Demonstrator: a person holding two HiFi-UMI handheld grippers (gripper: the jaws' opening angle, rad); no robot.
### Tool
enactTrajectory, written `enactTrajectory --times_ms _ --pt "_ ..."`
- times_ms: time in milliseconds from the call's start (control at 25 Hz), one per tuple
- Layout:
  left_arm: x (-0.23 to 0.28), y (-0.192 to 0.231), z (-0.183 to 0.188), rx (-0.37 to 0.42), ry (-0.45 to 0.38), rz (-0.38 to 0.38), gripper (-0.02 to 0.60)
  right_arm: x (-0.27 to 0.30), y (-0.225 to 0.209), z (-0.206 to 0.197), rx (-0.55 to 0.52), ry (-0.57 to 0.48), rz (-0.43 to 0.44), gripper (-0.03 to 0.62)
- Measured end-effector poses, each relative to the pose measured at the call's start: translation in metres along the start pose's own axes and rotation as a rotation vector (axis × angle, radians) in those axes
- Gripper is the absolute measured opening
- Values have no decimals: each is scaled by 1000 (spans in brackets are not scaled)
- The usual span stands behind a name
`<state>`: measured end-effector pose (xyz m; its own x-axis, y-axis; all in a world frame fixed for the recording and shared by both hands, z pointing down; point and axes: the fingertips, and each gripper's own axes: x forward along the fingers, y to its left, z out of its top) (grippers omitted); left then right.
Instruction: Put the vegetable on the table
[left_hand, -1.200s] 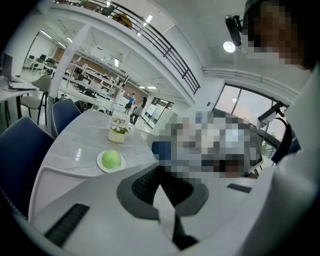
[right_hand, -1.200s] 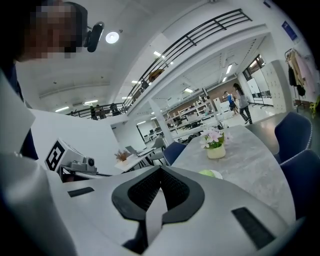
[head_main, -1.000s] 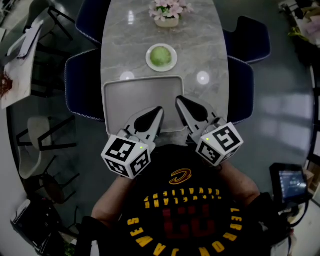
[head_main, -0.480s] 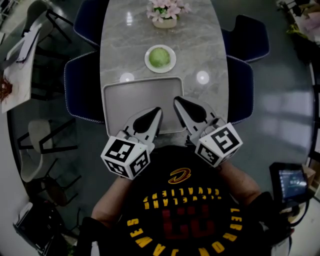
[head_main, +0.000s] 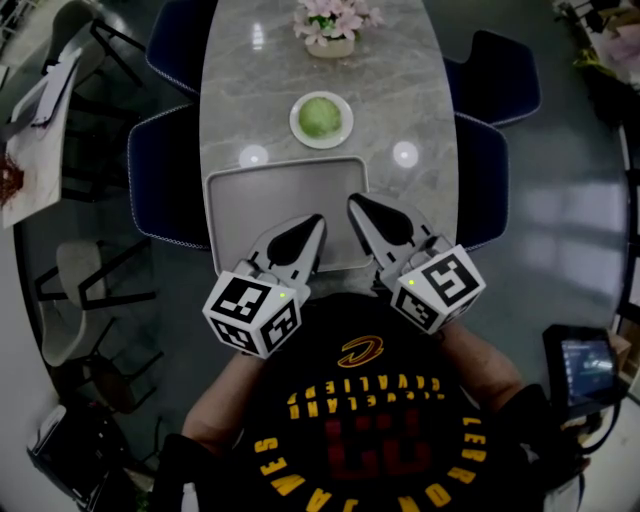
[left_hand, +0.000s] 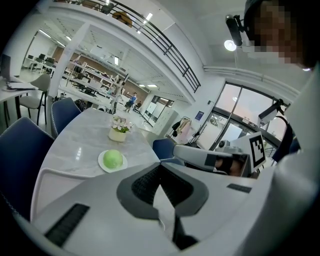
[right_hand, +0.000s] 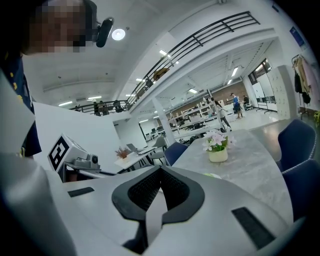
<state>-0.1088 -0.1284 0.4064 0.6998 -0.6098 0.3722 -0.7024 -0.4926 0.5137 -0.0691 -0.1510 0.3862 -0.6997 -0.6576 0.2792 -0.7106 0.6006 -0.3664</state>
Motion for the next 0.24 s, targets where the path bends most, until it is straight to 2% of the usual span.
enactTrajectory --times_ms 240 --pt "3 4 4 -2 5 1 0 5 -2 3 0 5 2 5"
